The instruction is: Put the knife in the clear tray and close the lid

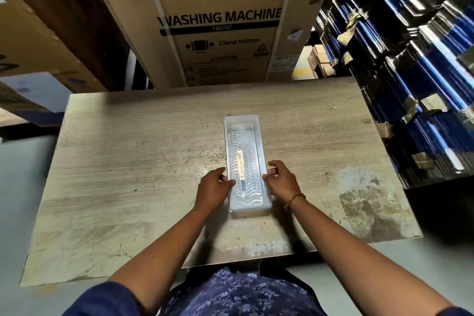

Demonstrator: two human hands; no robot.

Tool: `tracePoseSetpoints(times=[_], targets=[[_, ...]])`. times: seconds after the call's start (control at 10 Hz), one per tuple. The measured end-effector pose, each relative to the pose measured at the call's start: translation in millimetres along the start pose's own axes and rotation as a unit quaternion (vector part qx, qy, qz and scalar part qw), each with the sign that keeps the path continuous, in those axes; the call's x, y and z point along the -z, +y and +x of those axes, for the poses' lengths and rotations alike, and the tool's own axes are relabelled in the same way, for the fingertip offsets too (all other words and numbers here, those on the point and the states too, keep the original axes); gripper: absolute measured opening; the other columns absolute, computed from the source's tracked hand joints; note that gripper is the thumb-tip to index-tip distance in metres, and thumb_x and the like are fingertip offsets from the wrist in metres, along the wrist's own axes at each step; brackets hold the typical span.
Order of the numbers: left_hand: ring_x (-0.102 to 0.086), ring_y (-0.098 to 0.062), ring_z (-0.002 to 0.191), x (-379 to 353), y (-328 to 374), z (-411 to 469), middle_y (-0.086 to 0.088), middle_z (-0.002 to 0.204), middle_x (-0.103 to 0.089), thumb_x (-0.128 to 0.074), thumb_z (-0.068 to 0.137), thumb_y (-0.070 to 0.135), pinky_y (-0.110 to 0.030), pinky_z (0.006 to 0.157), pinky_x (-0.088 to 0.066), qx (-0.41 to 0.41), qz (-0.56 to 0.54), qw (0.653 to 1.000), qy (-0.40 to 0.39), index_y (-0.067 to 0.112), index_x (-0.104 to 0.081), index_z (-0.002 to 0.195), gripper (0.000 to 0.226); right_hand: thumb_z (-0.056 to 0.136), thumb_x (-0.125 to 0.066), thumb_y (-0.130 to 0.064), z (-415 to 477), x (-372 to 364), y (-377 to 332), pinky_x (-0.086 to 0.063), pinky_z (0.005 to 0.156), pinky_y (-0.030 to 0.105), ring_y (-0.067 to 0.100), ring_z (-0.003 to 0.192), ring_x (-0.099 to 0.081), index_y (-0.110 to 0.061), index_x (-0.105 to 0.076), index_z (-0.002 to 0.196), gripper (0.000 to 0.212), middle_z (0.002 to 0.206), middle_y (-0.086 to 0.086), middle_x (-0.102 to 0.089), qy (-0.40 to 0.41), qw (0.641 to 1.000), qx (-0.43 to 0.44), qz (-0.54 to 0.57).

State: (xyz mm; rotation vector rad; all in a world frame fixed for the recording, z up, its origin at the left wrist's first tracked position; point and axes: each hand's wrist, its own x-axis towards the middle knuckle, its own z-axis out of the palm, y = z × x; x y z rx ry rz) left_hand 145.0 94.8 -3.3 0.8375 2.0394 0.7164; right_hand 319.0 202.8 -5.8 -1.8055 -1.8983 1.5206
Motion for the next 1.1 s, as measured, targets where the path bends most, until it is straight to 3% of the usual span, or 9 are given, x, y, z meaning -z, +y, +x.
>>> tracePoseSetpoints(times=[0.1, 0.2, 0.3, 0.4, 0.5, 0.6, 0.9, 1.0, 1.1], targets=[[-0.033, -0.022, 0.139, 11.7, -5.5, 0.2, 0.001, 0.156, -0.027, -0.079, 0.075, 0.048, -0.045, 0.113, -0.037, -0.087, 0.124, 0.985, -0.089, 0.022, -0.015, 0.156, 0.106, 0.077, -0.075, -0.037, -3.3, 17.2, -4.7, -0.035, 0.113, 0.044, 0.025, 0.14, -0.035, -0.022, -0.021, 0.154, 0.095, 0.16, 0.003, -0.023, -0.117, 0.965, 0.114, -0.203], [-0.009, -0.023, 0.151, 18.6, -17.8, -0.8, 0.009, 0.166, 0.015, -0.073, 0.074, 0.06, -0.048, 0.112, -0.038, -0.164, 0.294, 0.927, -0.168, 0.031, 0.001, 0.156, 0.114, 0.076, -0.074, -0.046, -7.6, 29.7, -5.1, -0.033, 0.112, 0.052, 0.026, 0.148, -0.016, -0.028, -0.002, 0.156, 0.108, 0.164, -0.013, 0.013, -0.196, 0.876, 0.17, -0.407], [-0.012, -0.024, 0.15, 20.1, -23.7, -1.4, 0.009, 0.163, 0.023, -0.065, 0.077, 0.066, -0.048, 0.104, -0.045, -0.2, 0.361, 0.897, -0.157, 0.03, 0.004, 0.156, 0.111, 0.077, -0.072, -0.049, -9.6, 30.7, -4.7, -0.036, 0.11, 0.05, 0.026, 0.146, -0.02, -0.03, -0.001, 0.155, 0.108, 0.162, -0.017, 0.019, -0.187, 0.856, 0.172, -0.45], [-0.016, -0.026, 0.149, 21.8, -22.5, -2.1, 0.005, 0.165, 0.02, -0.062, 0.077, 0.07, -0.05, 0.103, -0.045, -0.21, 0.384, 0.886, -0.151, 0.029, 0.003, 0.156, 0.111, 0.075, -0.072, -0.053, -9.3, 30.5, -5.5, -0.039, 0.107, 0.048, 0.027, 0.143, -0.027, -0.03, -0.002, 0.155, 0.108, 0.163, -0.016, 0.017, -0.179, 0.848, 0.184, -0.464], [-0.015, -0.024, 0.15, 27.6, -9.8, 5.1, 0.006, 0.167, 0.005, -0.066, 0.071, 0.074, -0.051, 0.111, -0.038, -0.194, 0.346, 0.907, -0.143, 0.028, -0.005, 0.156, 0.114, 0.072, -0.074, -0.054, 0.7, 38.1, -17.2, -0.039, 0.108, 0.049, 0.029, 0.145, -0.025, -0.029, -0.006, 0.155, 0.111, 0.165, -0.012, 0.009, -0.165, 0.859, 0.193, -0.444], [-0.014, -0.024, 0.15, 36.3, 7.0, 26.7, 0.004, 0.167, 0.002, -0.07, 0.07, 0.07, -0.052, 0.11, -0.038, -0.2, 0.344, 0.911, -0.106, 0.024, -0.005, 0.157, 0.117, 0.07, -0.078, -0.05, 19.5, 43.3, -41.1, -0.037, 0.109, 0.052, 0.031, 0.147, -0.02, -0.026, -0.003, 0.156, 0.117, 0.165, -0.01, 0.01, -0.14, 0.863, 0.193, -0.445], [-0.012, -0.025, 0.151, 44.5, 25.6, 52.7, 0.009, 0.166, 0.013, -0.07, 0.07, 0.069, -0.056, 0.11, -0.037, -0.155, 0.444, 0.866, -0.17, 0.02, 0.0, 0.157, 0.122, 0.061, -0.081, -0.056, 51.5, 41.8, -57.7, -0.037, 0.108, 0.051, 0.03, 0.144, -0.027, -0.026, -0.005, 0.156, 0.125, 0.165, -0.013, 0.006, -0.147, 0.833, 0.156, -0.509], [0.001, -0.022, 0.153, 50.1, 33.2, 52.6, 0.003, 0.167, 0.011, -0.065, 0.074, 0.07, -0.054, 0.12, -0.021, -0.179, 0.451, 0.863, -0.138, 0.019, 0.0, 0.157, 0.117, 0.066, -0.075, -0.06, 51.5, 46.2, -63.4, -0.033, 0.111, 0.051, 0.03, 0.147, -0.02, -0.025, -0.004, 0.156, 0.12, 0.166, -0.009, 0.007, -0.131, 0.866, 0.161, -0.455], [0.011, -0.021, 0.153, 66.5, 53.1, 59.2, 0.0, 0.166, 0.014, -0.049, 0.084, 0.072, -0.053, 0.123, -0.008, -0.211, 0.436, 0.874, -0.041, 0.02, 0.004, 0.156, 0.103, 0.079, -0.058, -0.063, 51.8, 54.3, -81.7, -0.028, 0.114, 0.047, 0.025, 0.149, -0.017, -0.023, -0.005, 0.156, 0.102, 0.167, -0.005, 0.002, -0.022, 0.887, 0.206, -0.413]])
